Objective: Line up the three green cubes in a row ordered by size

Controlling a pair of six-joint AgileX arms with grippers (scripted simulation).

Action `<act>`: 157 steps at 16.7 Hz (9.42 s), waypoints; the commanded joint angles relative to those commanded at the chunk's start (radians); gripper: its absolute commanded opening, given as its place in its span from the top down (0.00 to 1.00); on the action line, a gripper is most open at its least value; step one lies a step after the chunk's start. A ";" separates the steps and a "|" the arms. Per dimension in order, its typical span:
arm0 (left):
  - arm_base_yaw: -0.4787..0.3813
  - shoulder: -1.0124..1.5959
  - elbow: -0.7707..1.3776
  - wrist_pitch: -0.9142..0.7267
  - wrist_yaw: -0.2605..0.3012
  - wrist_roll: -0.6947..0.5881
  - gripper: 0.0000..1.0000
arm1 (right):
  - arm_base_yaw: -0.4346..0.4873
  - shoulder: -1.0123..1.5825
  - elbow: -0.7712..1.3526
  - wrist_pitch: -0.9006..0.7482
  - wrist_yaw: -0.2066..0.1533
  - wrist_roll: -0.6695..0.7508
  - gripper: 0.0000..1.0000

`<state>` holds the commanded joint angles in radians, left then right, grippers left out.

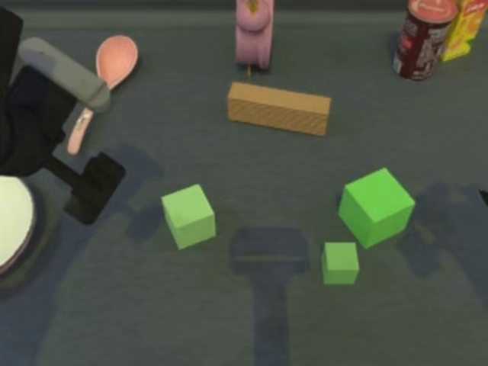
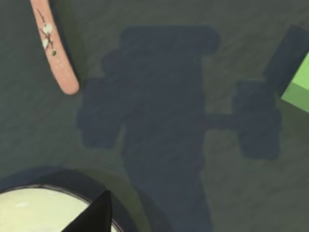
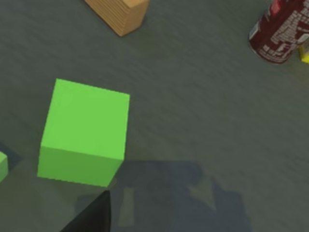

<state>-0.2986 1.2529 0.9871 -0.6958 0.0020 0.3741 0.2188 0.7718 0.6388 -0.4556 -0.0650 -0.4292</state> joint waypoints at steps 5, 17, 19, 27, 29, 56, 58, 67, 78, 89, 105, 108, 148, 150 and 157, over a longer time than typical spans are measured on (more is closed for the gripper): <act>-0.112 0.449 0.360 -0.261 0.004 0.139 0.00 | -0.123 -0.405 -0.350 0.232 0.020 0.224 0.00; -0.210 0.843 0.704 -0.470 0.000 0.263 0.00 | -0.209 -0.772 -0.639 0.456 0.065 0.429 0.00; -0.205 0.842 0.699 -0.465 0.000 0.262 0.00 | -0.209 -0.772 -0.639 0.456 0.065 0.429 0.00; -0.208 0.940 0.527 -0.190 0.001 0.266 0.00 | -0.209 -0.772 -0.639 0.456 0.065 0.429 0.00; -0.208 0.954 0.507 -0.162 0.001 0.266 0.00 | -0.209 -0.772 -0.639 0.456 0.065 0.429 0.00; -0.208 0.925 0.525 -0.193 0.011 0.260 1.00 | -0.209 -0.772 -0.639 0.456 0.065 0.429 0.00; -0.203 0.906 0.563 -0.250 0.011 0.259 1.00 | -0.209 -0.772 -0.639 0.456 0.065 0.429 0.00; -0.195 0.846 0.661 -0.413 0.010 0.258 1.00 | -0.209 -0.772 -0.639 0.456 0.065 0.429 0.00; -0.482 0.888 0.803 -0.516 0.011 0.376 1.00 | -0.209 -0.772 -0.639 0.456 0.065 0.429 0.00; -0.511 0.920 0.733 -0.405 0.011 0.386 1.00 | -0.209 -0.772 -0.639 0.456 0.065 0.429 0.00; -0.516 0.961 0.648 -0.285 0.012 0.387 0.40 | -0.209 -0.772 -0.639 0.456 0.065 0.429 0.00; -0.516 0.961 0.648 -0.285 0.012 0.387 0.17 | -0.209 -0.772 -0.639 0.456 0.065 0.429 0.00; -0.029 -0.217 -0.134 0.062 -0.018 0.009 0.00 | 0.012 0.343 0.257 -0.180 0.066 0.399 0.00; 0.051 -0.441 -0.327 0.179 -0.020 -0.064 0.00 | 0.050 0.549 0.406 -0.297 0.065 0.393 0.00; 0.252 -1.036 -0.830 0.539 -0.011 -0.281 0.00 | 0.162 1.105 0.866 -0.617 0.065 0.377 0.00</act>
<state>-0.0462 0.2167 0.1575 -0.1571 -0.0092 0.0932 0.3810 1.8768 1.5044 -1.0730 -0.0004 -0.0519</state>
